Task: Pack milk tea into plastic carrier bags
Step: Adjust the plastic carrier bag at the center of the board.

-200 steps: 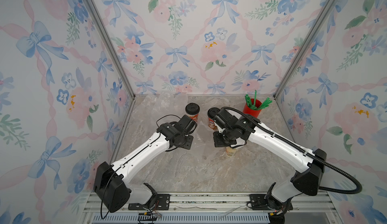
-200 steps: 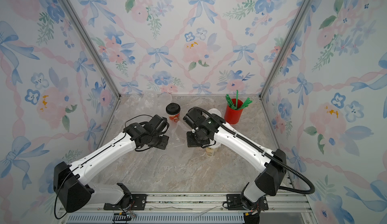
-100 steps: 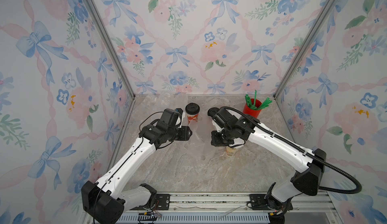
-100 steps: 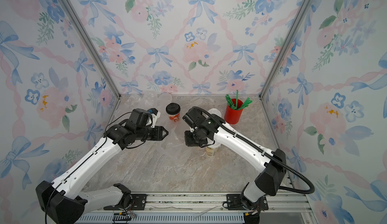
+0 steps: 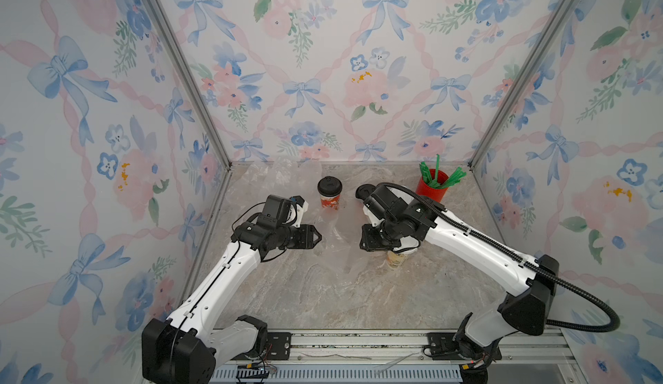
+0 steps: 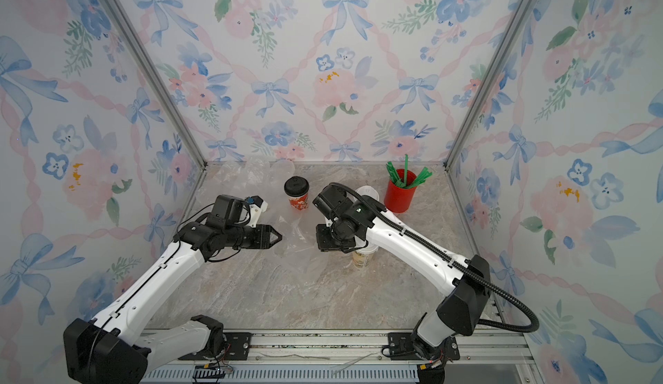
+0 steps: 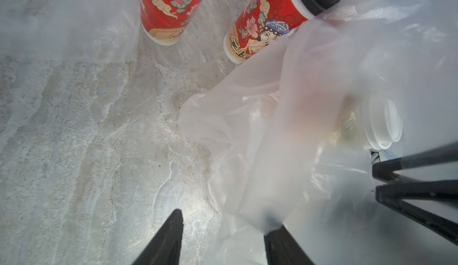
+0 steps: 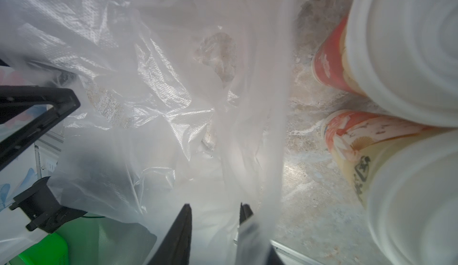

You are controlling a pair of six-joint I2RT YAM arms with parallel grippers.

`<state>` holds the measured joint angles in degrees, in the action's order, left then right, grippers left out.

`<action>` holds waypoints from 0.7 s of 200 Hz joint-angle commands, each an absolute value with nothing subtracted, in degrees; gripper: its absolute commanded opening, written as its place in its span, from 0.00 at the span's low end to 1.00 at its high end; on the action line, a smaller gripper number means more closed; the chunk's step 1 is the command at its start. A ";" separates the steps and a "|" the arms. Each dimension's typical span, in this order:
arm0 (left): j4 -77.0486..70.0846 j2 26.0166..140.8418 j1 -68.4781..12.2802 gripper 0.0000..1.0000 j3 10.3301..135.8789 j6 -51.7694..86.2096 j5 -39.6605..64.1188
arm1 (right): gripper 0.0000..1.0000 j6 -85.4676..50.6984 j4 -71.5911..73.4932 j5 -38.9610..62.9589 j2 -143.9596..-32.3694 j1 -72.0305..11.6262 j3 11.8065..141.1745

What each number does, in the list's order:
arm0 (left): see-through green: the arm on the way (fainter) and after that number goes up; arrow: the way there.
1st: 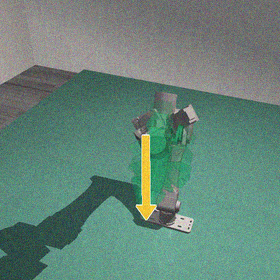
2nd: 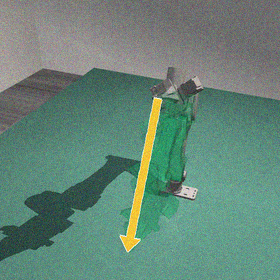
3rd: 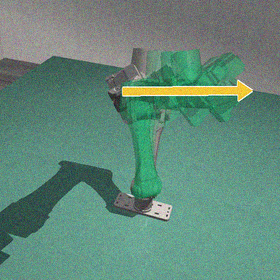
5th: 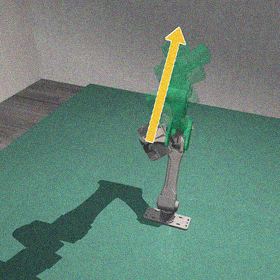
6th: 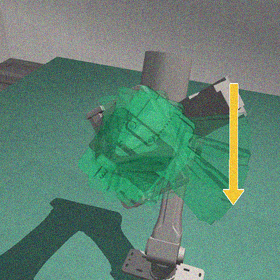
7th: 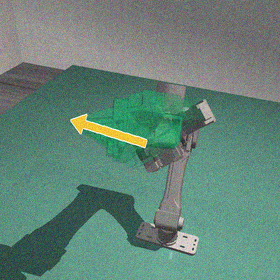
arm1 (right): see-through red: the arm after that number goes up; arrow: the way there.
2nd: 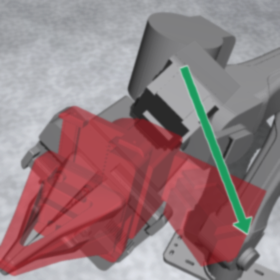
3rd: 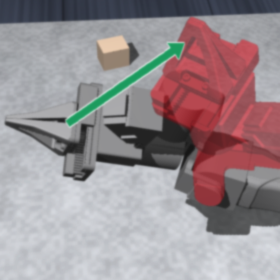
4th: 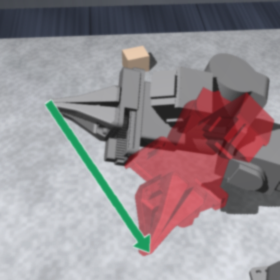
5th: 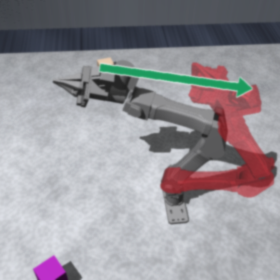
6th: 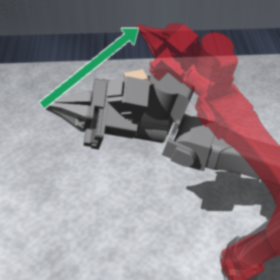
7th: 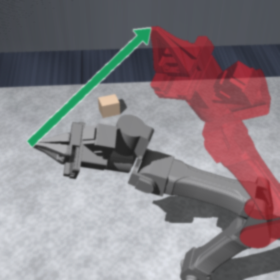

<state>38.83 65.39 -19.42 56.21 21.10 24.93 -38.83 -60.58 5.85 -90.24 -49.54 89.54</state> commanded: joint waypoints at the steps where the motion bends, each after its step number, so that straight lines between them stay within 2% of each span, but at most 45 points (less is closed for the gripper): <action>1: 37.86 64.08 -19.22 0.49 56.38 15.95 34.41 | 0.36 -37.78 -60.88 7.01 -89.56 -49.16 90.86; 38: 36.30 63.81 -19.19 0.33 55.86 15.57 37.63 | 0.43 -37.21 -61.28 7.13 -89.14 -48.26 91.71; 68: 35.80 63.21 -19.11 0.19 55.85 15.72 37.24 | 0.44 -36.22 -61.91 6.86 -88.68 -47.13 92.61; 129: 33.14 63.46 -19.22 0.00 55.02 18.11 34.28 | 0.45 -33.25 -63.32 6.96 -88.44 -44.96 93.78; 140: 33.13 63.34 -19.20 0.00 54.93 18.36 33.54 | 0.46 -32.87 -63.57 7.06 -88.18 -44.71 94.05</action>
<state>34.15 64.16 -19.42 56.03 17.85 35.24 -34.96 -61.08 6.50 -90.15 -45.65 92.07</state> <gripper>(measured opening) 0.050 0.449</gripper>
